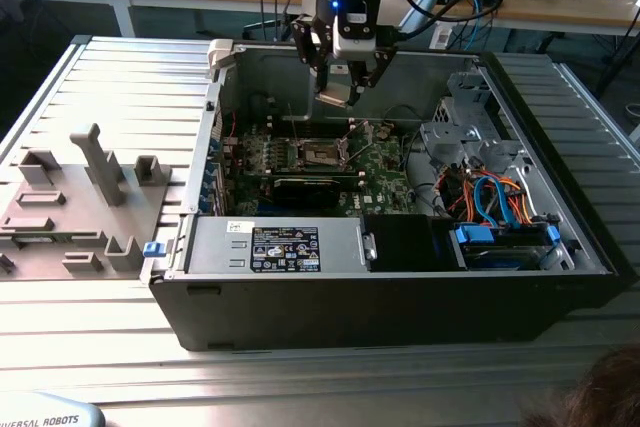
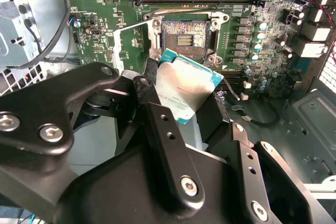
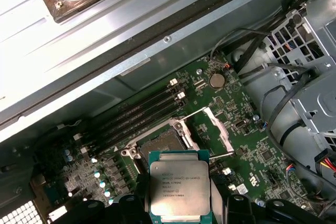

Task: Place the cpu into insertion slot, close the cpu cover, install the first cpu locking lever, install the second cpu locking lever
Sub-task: 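Place the cpu into insertion slot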

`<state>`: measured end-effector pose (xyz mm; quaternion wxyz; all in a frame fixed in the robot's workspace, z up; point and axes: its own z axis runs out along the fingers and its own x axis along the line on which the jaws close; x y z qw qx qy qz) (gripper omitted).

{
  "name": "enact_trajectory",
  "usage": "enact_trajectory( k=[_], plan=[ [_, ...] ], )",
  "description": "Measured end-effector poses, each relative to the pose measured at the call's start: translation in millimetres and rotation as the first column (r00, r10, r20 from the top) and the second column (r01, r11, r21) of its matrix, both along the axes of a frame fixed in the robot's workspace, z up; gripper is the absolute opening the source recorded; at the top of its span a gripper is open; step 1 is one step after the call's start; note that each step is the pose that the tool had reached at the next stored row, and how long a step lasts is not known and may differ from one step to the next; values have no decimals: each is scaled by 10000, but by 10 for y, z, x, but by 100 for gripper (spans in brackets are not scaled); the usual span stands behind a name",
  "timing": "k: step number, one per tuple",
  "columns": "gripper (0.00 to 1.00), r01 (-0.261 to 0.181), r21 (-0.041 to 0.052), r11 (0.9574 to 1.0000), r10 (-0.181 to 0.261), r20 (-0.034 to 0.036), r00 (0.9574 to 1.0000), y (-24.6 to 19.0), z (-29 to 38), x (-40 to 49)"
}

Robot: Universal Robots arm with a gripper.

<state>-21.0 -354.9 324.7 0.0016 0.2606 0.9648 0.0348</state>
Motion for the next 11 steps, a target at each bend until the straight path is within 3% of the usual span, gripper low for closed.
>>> enact_trajectory(
  k=[11],
  plan=[
    [54, 75, -1, 10000, -75, 0, 10000, 0, -7, 0]
  ],
)
